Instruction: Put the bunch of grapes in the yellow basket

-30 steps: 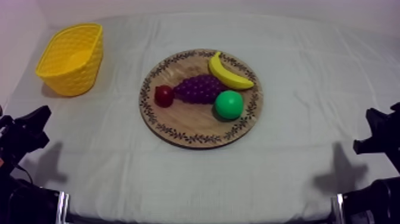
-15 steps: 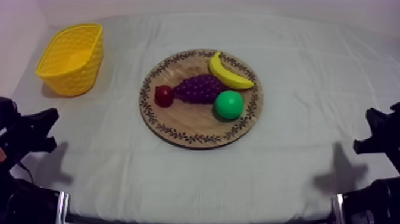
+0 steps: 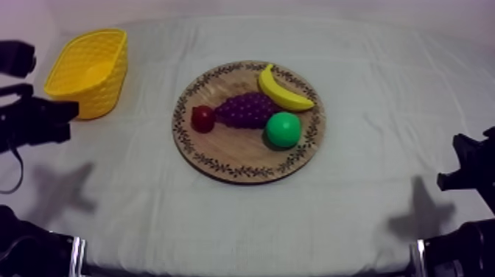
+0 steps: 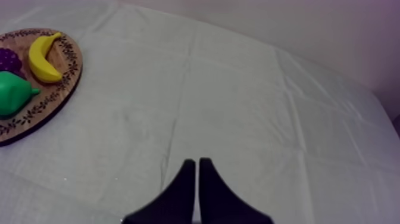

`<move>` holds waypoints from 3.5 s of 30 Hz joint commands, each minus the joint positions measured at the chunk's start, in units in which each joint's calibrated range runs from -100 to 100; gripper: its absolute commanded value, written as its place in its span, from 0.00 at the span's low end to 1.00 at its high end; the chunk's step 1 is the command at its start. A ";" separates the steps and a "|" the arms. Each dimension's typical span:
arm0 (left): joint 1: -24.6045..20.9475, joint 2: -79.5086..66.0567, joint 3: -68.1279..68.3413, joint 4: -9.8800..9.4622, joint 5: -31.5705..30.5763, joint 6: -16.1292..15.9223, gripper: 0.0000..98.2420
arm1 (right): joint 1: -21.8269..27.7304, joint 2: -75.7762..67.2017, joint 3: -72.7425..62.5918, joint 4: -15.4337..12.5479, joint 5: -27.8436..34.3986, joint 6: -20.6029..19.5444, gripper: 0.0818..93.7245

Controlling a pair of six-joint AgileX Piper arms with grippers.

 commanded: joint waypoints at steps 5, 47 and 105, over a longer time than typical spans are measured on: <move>3.62 16.13 -22.54 -0.01 11.93 0.57 0.00 | -0.02 0.00 -0.04 -0.02 0.02 0.01 0.00; 13.34 74.08 -82.96 0.78 39.32 -11.35 0.00 | -0.02 0.00 -0.04 -0.02 0.02 0.01 0.00; 15.76 94.44 -84.62 0.76 40.17 -25.26 0.77 | -0.02 0.00 -0.04 -0.02 0.02 0.01 0.00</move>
